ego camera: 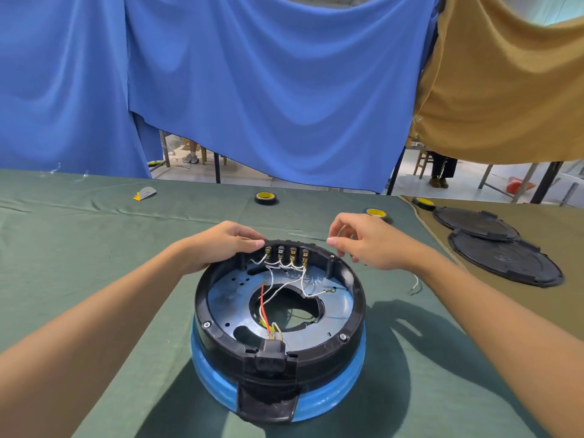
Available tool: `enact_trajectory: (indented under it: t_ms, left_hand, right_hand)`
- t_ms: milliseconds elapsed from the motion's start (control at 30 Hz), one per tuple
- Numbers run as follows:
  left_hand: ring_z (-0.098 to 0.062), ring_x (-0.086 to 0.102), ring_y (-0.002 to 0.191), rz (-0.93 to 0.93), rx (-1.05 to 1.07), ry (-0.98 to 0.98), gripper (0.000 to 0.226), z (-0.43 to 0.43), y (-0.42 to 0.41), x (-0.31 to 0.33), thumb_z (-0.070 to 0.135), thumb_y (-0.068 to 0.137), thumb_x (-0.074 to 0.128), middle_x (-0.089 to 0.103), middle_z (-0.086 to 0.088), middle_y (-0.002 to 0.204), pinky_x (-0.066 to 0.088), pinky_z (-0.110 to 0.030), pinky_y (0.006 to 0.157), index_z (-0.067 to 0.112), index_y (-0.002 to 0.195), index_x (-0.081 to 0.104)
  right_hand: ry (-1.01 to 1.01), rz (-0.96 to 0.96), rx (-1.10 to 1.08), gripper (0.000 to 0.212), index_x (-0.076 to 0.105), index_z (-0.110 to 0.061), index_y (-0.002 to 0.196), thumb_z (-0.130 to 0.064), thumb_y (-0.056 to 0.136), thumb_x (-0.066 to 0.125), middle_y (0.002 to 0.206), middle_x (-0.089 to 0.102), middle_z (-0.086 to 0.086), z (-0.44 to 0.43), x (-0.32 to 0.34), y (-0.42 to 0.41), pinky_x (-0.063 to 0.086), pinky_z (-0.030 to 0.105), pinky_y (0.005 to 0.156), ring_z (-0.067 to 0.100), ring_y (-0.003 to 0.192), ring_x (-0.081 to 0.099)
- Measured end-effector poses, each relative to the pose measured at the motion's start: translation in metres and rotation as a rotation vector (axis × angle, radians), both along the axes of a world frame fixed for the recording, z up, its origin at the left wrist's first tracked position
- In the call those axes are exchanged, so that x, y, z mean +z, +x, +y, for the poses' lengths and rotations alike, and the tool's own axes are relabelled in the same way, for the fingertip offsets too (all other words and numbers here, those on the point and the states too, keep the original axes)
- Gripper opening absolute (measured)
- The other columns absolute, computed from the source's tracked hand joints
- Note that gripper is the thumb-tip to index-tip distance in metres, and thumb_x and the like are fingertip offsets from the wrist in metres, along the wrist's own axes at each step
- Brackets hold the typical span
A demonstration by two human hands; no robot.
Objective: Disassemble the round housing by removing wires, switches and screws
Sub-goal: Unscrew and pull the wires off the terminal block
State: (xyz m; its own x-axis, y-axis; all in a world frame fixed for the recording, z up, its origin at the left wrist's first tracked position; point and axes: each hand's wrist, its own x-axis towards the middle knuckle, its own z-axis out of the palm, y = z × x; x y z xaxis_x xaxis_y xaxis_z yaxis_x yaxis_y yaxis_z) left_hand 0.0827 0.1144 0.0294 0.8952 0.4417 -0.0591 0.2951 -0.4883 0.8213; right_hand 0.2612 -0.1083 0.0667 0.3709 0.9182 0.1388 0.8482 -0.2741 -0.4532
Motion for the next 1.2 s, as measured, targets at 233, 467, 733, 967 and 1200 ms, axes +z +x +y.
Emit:
enact_trajectory:
  t_ms: [233, 467, 733, 967, 1200]
  left_hand:
    - [-0.009, 0.069, 0.097, -0.086, 0.041, -0.054, 0.023, -0.002, 0.001, -0.013, 0.028, 0.098, 0.058, 0.074, 0.008, 0.104, 0.053, -0.025, 0.088, 0.024, 0.117, 0.070]
    - [-0.009, 0.066, 0.100, -0.045, 0.031, -0.027, 0.026, 0.013, 0.017, -0.011, 0.029, 0.099, 0.056, 0.070, 0.006, 0.111, 0.051, -0.025, 0.089, 0.028, 0.123, 0.066]
    - [-0.014, 0.071, 0.101, -0.152, -0.030, -0.220, 0.023, 0.027, 0.032, -0.022, 0.019, 0.101, 0.053, 0.075, 0.004, 0.106, 0.054, -0.028, 0.085, 0.030, 0.111, 0.071]
    - [-0.021, 0.070, 0.102, -0.173, -0.053, -0.263, 0.026, 0.033, 0.037, -0.025, 0.016, 0.101, 0.052, 0.074, -0.004, 0.108, 0.055, -0.036, 0.090, 0.028, 0.110, 0.072]
    - [-0.023, 0.070, 0.104, -0.180, -0.053, -0.274, 0.027, 0.032, 0.038, -0.025, 0.014, 0.100, 0.052, 0.075, -0.004, 0.107, 0.055, -0.034, 0.089, 0.029, 0.107, 0.073]
  right_hand:
    - [0.014, -0.237, 0.076, 0.016, 0.071, -0.027, 0.099, -0.035, 0.095, 0.057, 0.091, 0.061, -0.012, 0.022, -0.004, -0.013, 0.047, 0.034, 0.079, 0.012, 0.089, 0.054]
    - [0.027, -0.363, 0.015, 0.021, 0.070, -0.029, 0.105, -0.039, 0.096, 0.054, 0.104, 0.066, -0.003, 0.037, -0.009, -0.009, 0.051, 0.042, 0.082, 0.019, 0.094, 0.056]
    - [0.060, -0.355, 0.030, 0.020, 0.071, -0.029, 0.105, -0.038, 0.095, 0.055, 0.099, 0.064, -0.007, 0.053, -0.012, 0.004, 0.048, 0.037, 0.075, 0.012, 0.087, 0.051]
    - [-0.001, -0.507, 0.031, 0.020, 0.070, -0.037, 0.106, -0.036, 0.097, 0.052, 0.092, 0.048, -0.015, 0.057, -0.001, 0.005, 0.039, 0.035, 0.070, 0.021, 0.097, 0.055]
    - [0.014, -0.583, 0.050, 0.021, 0.069, -0.038, 0.108, -0.035, 0.097, 0.052, 0.097, 0.053, -0.012, 0.057, 0.009, 0.003, 0.039, 0.033, 0.071, 0.023, 0.098, 0.056]
